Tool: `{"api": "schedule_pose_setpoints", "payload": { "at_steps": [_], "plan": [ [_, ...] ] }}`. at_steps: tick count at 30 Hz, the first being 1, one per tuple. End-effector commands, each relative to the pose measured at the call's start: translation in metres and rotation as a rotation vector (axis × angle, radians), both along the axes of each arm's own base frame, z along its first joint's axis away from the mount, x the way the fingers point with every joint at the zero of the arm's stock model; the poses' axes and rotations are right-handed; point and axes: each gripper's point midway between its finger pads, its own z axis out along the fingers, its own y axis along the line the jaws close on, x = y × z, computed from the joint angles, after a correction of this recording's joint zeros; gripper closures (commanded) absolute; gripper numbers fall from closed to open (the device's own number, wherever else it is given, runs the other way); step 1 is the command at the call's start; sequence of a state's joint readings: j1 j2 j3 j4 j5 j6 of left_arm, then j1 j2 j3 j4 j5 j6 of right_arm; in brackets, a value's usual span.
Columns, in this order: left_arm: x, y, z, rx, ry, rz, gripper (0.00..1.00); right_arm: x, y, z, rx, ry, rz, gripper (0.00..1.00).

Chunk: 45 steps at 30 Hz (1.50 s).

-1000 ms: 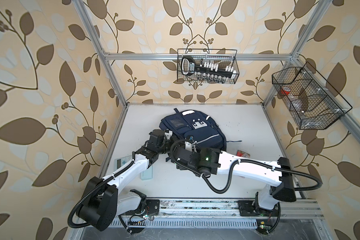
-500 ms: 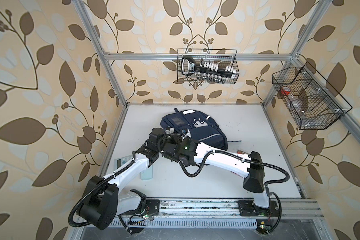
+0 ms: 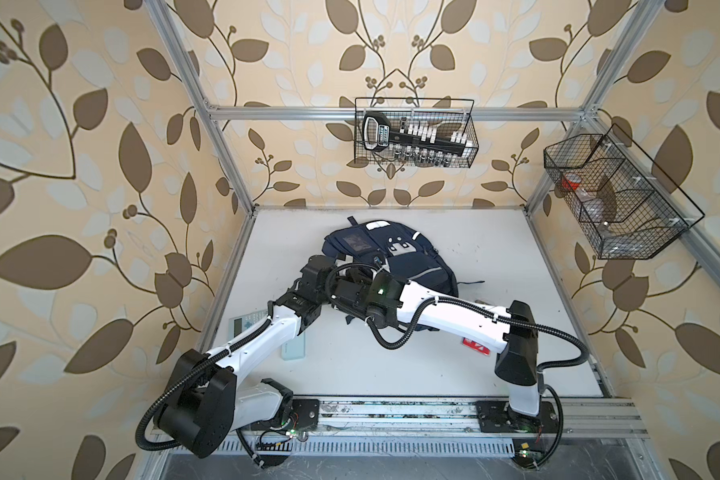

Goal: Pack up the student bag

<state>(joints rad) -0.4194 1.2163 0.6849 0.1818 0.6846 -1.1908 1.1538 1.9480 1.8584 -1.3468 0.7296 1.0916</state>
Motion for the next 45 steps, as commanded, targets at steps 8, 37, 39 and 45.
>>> {"api": "schedule_pose_setpoints", "payload": {
  "at_steps": [8,37,39,45],
  "plan": [
    [0.004,-0.007,0.033,-0.015,-0.166,-0.059,1.0,-0.017,-0.054,0.012,-0.022,0.019,-0.069,0.9],
    [-0.016,-0.002,0.012,0.036,-0.172,-0.123,1.0,0.003,-0.007,-0.01,1.066,0.301,0.414,0.52],
    [-0.015,-0.003,0.012,0.033,-0.168,-0.12,1.0,0.005,-0.004,-0.015,1.071,0.313,0.411,0.55],
    [-0.012,-0.003,0.01,0.036,-0.161,-0.111,1.0,0.005,-0.005,-0.023,1.067,0.323,0.399,0.6]
  ]
}}
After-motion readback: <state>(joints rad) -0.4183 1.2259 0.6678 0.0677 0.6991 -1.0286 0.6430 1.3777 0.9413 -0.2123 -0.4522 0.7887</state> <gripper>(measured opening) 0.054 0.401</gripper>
